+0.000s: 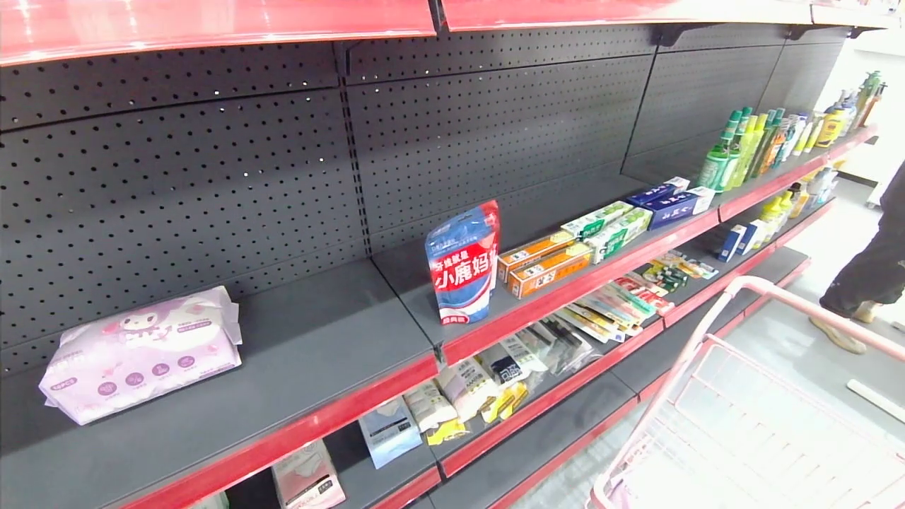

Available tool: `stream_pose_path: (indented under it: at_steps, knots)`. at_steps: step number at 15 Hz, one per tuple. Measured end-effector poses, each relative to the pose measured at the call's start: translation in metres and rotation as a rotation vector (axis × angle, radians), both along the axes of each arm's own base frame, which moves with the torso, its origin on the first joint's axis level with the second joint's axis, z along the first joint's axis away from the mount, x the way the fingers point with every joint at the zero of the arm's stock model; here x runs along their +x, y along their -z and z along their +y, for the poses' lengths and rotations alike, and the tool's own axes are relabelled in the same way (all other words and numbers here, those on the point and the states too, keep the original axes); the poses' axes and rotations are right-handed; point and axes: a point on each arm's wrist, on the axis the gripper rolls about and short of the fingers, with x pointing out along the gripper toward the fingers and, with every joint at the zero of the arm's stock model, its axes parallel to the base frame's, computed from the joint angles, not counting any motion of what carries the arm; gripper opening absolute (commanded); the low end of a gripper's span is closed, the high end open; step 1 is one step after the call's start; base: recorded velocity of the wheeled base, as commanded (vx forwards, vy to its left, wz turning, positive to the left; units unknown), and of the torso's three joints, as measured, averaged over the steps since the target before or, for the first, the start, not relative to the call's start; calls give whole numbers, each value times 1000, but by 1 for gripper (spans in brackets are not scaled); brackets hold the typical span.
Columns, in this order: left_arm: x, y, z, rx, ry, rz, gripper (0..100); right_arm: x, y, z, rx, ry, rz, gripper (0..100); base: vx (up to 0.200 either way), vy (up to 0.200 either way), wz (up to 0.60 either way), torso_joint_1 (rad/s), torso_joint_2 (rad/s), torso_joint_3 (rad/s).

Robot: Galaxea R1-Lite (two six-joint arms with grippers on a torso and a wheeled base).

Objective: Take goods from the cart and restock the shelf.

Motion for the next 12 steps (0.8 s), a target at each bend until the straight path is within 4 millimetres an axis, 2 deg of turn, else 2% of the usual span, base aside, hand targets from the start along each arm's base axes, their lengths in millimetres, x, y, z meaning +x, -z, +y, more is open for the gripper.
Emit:
stream_pose_path:
  at_steps: [2, 3, 5, 6, 7, 8, 10, 12]
  knots:
    - [0, 0, 0, 0, 0, 0, 100, 3, -49, 0, 53, 17, -35, 100, 0, 0, 0, 0, 0, 0]
    - [0, 0, 0, 0, 0, 0, 100, 14, -77, 0, 67, 32, -17, 100, 0, 0, 0, 0, 0, 0]
    - [0, 0, 0, 1, 0, 0, 100, 56, -114, -1, 72, 72, 79, 100, 0, 0, 0, 0, 0, 0]
    - [0, 0, 0, 1, 0, 0, 100, 87, -125, -3, 73, 97, 145, 100, 0, 0, 0, 0, 0, 0]
    - [0, 0, 0, 0, 0, -1, 100, 119, -125, -7, 63, 113, 240, 100, 0, 0, 0, 0, 0, 0]
    - [0, 0, 0, 0, 0, -1, 100, 147, -115, -11, 35, 107, 345, 100, 0, 0, 0, 0, 0, 0]
    - [0, 0, 0, 0, 0, -1, 100, 199, -76, -24, -80, 31, 603, 100, 0, 0, 0, 0, 0, 0]
    - [0, 0, 0, 0, 0, -1, 100, 228, -31, -39, -188, -86, 806, 100, 0, 0, 0, 0, 0, 0]
